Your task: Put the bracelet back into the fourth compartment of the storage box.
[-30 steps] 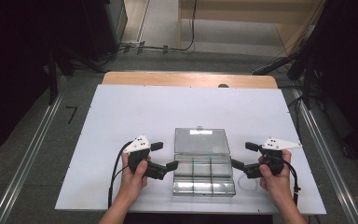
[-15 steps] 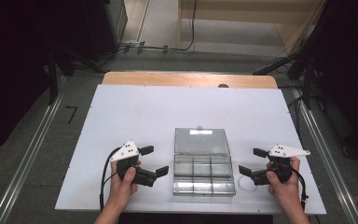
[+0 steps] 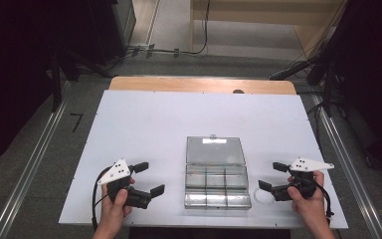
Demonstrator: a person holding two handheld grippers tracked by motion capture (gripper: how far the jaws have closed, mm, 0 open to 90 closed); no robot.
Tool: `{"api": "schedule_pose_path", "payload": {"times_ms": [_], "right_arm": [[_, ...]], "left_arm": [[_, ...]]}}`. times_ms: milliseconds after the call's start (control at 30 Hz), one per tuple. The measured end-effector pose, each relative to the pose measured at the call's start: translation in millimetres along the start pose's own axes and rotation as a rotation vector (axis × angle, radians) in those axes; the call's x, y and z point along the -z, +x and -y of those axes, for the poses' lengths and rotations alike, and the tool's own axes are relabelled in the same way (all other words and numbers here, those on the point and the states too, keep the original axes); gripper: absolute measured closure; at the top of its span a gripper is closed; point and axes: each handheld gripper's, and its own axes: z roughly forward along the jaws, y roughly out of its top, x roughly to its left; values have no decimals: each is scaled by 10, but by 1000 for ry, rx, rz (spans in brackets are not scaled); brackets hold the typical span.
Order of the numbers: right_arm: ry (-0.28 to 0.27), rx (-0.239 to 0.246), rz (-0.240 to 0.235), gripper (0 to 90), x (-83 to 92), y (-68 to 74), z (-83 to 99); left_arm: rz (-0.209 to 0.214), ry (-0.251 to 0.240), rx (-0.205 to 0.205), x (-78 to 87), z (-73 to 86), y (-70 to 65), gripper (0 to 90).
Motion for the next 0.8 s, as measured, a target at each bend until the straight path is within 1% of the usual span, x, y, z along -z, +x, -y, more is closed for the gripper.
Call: {"api": "schedule_pose_path", "payload": {"times_ms": [67,100,200,233,267,300,367,400,467,500,533,567,600,633,667,700,733,800], "right_arm": [[15,-3,7,44,0,1,10],[14,-2,8,55,-3,-7,18],[29,-5,15,126,-4,-31,26],[32,-12,12,129,-10,-42,22],[32,-19,11,161,-29,-65,11],[32,-19,11,161,-29,-65,11],[38,-19,43,164,-56,-66,1],[41,-20,57,180,-69,-59,-2],[53,-18,62,238,-85,-65,3],[63,-28,64,297,-94,-68,12],[63,-28,64,297,-94,-68,12],[69,-27,61,334,-97,-69,18],[74,-19,59,364,-101,-71,26],[90,-11,61,424,-108,-63,46],[94,-6,63,454,-108,-60,57],[94,-6,63,454,-108,-60,57],[98,-3,66,478,-108,-63,68],[108,-15,69,507,-111,-84,87]], "left_arm": [[-10,-1,4,55,45,32,0],[-11,-6,11,84,68,46,0],[-25,-6,16,172,117,80,0],[-31,-8,15,201,128,89,0],[-37,-10,20,232,139,97,0],[-41,-14,23,266,151,109,0],[-42,-24,35,340,181,141,0],[-43,-29,40,373,196,157,0],[-56,-31,40,439,222,185,0],[-61,-31,43,471,236,198,0],[-63,-31,44,499,253,213,0],[-67,-32,49,525,268,228,0],[-73,-33,54,551,284,244,0],[-76,-31,59,579,298,262,0],[-80,-34,66,602,312,274,0],[-86,-32,68,624,326,283,0],[-91,-29,66,645,340,293,0],[-106,-24,68,681,361,305,0]]}}
